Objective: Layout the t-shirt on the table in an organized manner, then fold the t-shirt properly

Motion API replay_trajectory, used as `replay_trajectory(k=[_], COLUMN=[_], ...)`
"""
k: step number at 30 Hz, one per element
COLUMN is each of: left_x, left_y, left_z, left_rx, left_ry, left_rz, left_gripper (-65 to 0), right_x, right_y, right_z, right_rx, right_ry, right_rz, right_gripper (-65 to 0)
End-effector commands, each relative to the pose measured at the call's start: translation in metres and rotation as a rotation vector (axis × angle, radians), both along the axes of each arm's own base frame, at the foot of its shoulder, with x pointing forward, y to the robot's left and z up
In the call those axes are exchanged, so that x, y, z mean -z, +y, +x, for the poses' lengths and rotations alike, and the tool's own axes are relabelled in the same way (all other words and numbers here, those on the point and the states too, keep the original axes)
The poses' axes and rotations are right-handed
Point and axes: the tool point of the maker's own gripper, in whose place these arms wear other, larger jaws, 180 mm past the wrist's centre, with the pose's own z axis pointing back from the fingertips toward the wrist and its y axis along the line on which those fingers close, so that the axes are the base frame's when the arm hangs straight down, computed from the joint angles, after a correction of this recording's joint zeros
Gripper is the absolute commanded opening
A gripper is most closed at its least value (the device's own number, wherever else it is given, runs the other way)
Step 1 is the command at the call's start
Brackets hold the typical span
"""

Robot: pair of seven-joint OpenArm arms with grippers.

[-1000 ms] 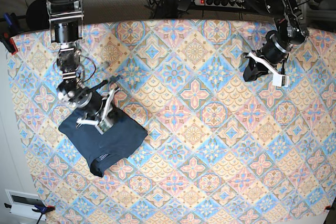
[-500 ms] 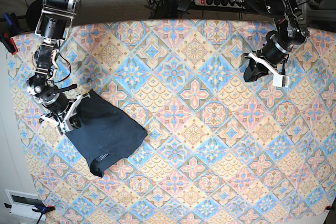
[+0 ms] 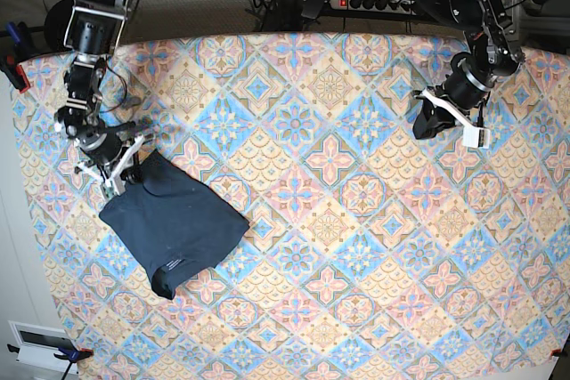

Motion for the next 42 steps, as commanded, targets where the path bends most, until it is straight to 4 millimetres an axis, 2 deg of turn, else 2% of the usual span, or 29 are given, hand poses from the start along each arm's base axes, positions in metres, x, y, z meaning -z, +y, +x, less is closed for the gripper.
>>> replay_trajectory(k=[1, 3, 6, 13, 29, 33, 37, 40, 42], left_x=[-0.013, -0.013, -0.013, -0.013, -0.012, -0.012, -0.012, -0.012, -0.013], left_y=[0.002, 0.002, 0.002, 0.002, 0.003, 0.003, 0.003, 0.003, 0.003], left_z=[0.007, 0.007, 0.007, 0.007, 0.005, 0.005, 0.005, 0.005, 0.006], left_rx=[-0.001, -0.001, -0.001, -0.001, -0.003, -0.003, -0.003, -0.003, -0.002], left_ry=[-0.050, -0.050, -0.050, -0.052, -0.048, -0.048, -0.048, -0.048, -0.051], left_rz=[-0.002, -0.002, -0.002, -0.002, -0.002, -0.002, -0.002, -0.003, -0.002], left_gripper=[-64.7, -64.7, -64.7, -64.7, -64.7, -64.7, -64.7, -64.7, -64.7], right_x=[0.005, 0.005, 0.009, 0.012, 0.013, 0.006, 0.005, -0.009, -0.039], right_y=[-0.008, -0.005, 0.013, 0.066, 0.112, 0.113, 0.112, 0.111, 0.113], right_z=[-0.010, -0.017, -0.027, -0.032, -0.028, -0.019, -0.018, -0.012, 0.000], right_rx=[-0.018, -0.028, -0.044, -0.189, -0.194, -0.196, -0.194, -0.199, -0.217], right_ry=[0.048, 0.046, 0.043, 0.043, 0.028, 0.007, 0.005, -0.045, -0.130], right_rz=[-0.049, -0.056, -0.034, -0.027, 0.071, 0.070, 0.070, 0.060, 0.034], right_gripper=[-65.0, -65.0, -65.0, -65.0, -65.0, -65.0, -65.0, -65.0, -65.0])
